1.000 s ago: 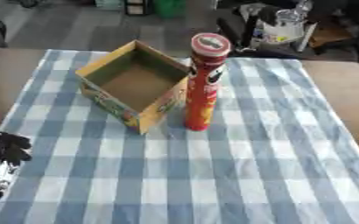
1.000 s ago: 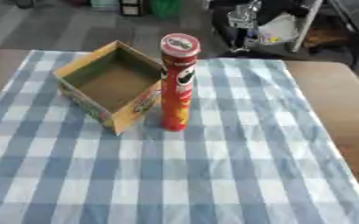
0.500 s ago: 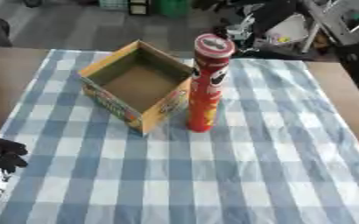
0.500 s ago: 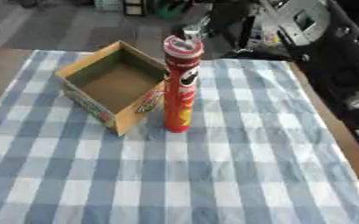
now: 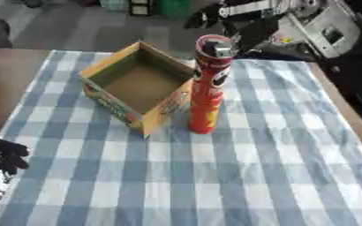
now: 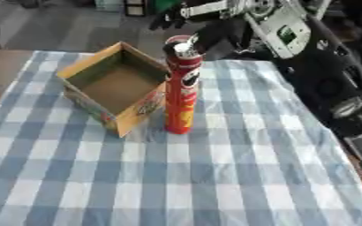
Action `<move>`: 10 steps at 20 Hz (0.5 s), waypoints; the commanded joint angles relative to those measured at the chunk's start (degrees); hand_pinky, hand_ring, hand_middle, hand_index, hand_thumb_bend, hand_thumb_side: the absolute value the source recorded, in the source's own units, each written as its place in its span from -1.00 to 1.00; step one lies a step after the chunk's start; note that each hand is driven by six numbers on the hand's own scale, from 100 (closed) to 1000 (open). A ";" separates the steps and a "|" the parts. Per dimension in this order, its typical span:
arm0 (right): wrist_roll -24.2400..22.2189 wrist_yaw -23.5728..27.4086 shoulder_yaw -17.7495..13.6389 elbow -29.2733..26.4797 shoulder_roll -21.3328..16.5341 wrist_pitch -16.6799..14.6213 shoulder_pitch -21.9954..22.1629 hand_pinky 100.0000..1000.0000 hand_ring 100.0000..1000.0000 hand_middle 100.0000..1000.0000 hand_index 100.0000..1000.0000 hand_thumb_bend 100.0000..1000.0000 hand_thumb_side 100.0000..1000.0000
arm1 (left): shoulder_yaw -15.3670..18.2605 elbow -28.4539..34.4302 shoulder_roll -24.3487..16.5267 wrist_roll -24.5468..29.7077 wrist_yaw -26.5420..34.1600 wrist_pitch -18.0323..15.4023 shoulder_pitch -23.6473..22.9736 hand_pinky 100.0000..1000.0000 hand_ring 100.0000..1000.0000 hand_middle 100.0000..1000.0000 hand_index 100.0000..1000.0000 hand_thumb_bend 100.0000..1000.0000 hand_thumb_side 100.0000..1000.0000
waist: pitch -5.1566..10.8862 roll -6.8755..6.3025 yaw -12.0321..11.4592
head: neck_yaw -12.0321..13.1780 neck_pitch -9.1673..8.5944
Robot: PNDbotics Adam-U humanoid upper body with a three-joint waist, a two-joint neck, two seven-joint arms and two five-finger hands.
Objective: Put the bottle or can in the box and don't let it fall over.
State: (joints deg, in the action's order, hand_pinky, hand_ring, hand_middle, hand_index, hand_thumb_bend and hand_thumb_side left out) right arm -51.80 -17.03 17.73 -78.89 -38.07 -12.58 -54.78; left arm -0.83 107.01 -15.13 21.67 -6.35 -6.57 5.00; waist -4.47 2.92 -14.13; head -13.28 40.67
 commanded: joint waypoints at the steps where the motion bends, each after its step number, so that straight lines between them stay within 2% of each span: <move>1: 0.02 -2.45 -0.66 0.15 -0.87 -0.54 -0.76 0.96 1.00 1.00 1.00 -0.84 0.33 | 0.19 0.67 -0.21 0.14 0.34 -0.10 0.69 0.22 -0.01 0.06 0.32 -1.00 -0.06 | 0.48 -0.37 -0.10 | -0.12 -0.46; 5: 0.90 -6.43 -0.74 0.32 -0.87 -0.68 -0.57 0.98 1.00 1.00 1.00 -0.81 0.33 | 0.20 0.69 -0.17 0.12 0.39 -0.08 0.77 0.22 -0.01 0.06 0.32 -1.00 -0.06 | 0.47 -0.30 -0.26 | -0.12 -0.60; 10: 0.59 -8.29 -0.80 1.29 -0.85 -0.73 -0.09 0.98 1.00 1.00 1.00 -0.80 0.35 | 0.28 0.67 -0.12 0.09 0.37 -0.04 0.74 0.22 -0.01 0.05 0.32 -1.00 -0.05 | 0.50 -0.24 -0.39 | 0.03 -0.66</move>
State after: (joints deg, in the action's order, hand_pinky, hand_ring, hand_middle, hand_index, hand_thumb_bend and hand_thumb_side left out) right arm -51.01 -24.69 17.70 -77.64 -38.05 -13.10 -54.00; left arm -0.83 107.01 -15.11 21.67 -6.32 -6.57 5.04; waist -4.51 2.95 -14.52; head -13.26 40.62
